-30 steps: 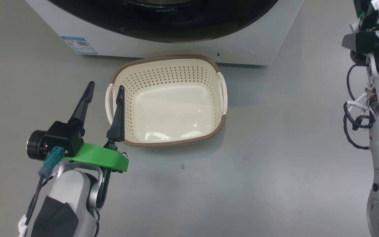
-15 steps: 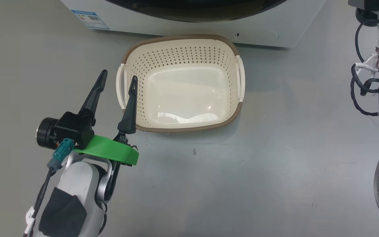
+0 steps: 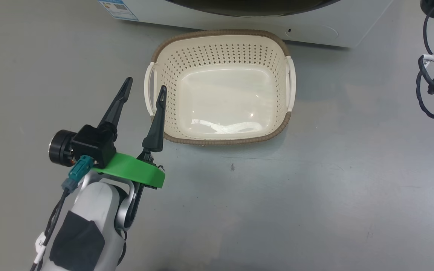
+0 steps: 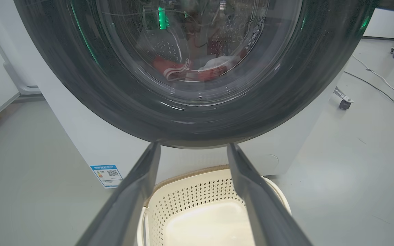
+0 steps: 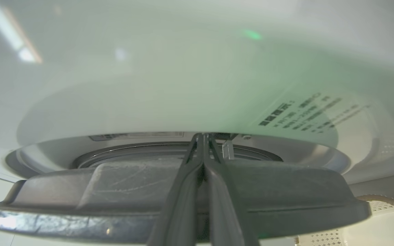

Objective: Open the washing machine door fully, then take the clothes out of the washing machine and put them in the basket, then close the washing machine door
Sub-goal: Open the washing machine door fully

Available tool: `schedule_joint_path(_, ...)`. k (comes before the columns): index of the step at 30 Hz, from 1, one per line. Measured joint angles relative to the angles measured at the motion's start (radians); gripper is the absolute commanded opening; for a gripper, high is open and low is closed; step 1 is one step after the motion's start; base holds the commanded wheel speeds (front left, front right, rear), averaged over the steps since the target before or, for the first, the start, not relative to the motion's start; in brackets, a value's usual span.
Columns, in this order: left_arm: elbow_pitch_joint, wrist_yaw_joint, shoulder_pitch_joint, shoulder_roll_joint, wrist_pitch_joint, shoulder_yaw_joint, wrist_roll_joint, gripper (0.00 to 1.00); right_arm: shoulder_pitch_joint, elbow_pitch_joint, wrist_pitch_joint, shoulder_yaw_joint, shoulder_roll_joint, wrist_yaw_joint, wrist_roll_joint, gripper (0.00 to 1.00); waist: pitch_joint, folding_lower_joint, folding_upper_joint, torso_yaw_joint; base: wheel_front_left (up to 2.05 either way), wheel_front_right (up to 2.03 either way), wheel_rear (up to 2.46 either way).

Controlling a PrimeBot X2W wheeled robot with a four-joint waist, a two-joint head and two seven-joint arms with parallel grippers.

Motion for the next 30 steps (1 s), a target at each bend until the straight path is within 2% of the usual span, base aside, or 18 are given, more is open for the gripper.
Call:
schedule_joint_path(6, 0.007, 0.0, -0.001, -0.003, 0.0, 0.002, 0.004, 1.0, -0.007, 0.031, 0.054, 0.005, -0.012, 0.017, 0.026, 0.0, -0.001, 0.0, 0.0, 0.001, 0.0, 0.0, 0.0)
schedule_joint_path(7, 0.014, 0.0, -0.002, -0.005, 0.0, 0.004, 0.004, 1.0, -0.008, 0.044, 0.079, 0.007, -0.016, 0.027, 0.038, 0.0, -0.005, 0.0, 0.0, 0.001, 0.0, 0.0, 0.0)
schedule_joint_path(30, 0.052, 0.001, 0.006, -0.009, 0.0, 0.03, 0.013, 1.0, 0.076, 0.105, 0.279, 0.02, -0.007, 0.059, 0.137, 0.0, -0.094, 0.0, 0.0, -0.031, 0.0, 0.0, 0.0)
